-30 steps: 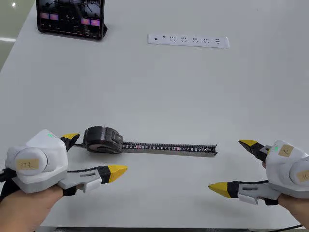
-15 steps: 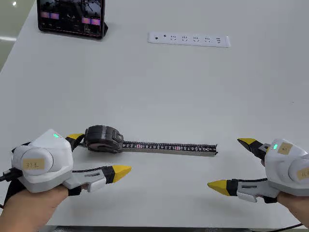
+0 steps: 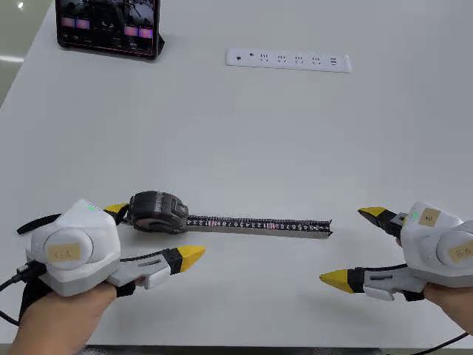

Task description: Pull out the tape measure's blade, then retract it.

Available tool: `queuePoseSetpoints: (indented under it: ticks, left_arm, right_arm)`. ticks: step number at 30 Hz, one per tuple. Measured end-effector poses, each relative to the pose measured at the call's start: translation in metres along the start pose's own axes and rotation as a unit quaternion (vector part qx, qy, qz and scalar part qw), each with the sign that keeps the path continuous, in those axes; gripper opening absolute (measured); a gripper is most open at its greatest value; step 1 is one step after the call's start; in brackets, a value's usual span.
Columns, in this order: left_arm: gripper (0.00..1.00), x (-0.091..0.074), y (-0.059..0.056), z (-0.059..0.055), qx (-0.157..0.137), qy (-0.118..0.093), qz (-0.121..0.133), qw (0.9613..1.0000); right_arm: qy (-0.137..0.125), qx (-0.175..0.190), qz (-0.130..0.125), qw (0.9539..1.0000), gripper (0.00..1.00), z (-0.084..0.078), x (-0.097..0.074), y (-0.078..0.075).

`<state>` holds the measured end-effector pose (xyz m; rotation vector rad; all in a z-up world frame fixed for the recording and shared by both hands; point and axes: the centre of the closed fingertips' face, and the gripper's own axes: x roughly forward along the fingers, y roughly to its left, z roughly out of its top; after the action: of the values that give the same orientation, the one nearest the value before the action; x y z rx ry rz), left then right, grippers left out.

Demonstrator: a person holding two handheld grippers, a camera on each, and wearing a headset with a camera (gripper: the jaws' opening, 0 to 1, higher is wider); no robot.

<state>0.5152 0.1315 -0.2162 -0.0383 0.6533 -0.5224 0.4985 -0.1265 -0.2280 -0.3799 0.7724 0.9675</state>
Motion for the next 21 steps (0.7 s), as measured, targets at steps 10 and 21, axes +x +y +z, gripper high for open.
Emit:
queuePoseSetpoints:
  ticks: [10, 21]
  left_arm:
    - [0.81, 0.008, 0.011, 0.0, -0.021, -0.003, 0.046, 0.9987]
    - [0.78, 0.014, 0.018, -0.001, -0.032, 0.0, 0.077, 0.9966]
  right_arm:
    - [0.016, -0.027, 0.016, 0.9994, 0.68, 0.004, 0.001, -0.008]
    - [0.028, -0.049, 0.026, 0.9981, 0.58, 0.006, 0.001, -0.013]
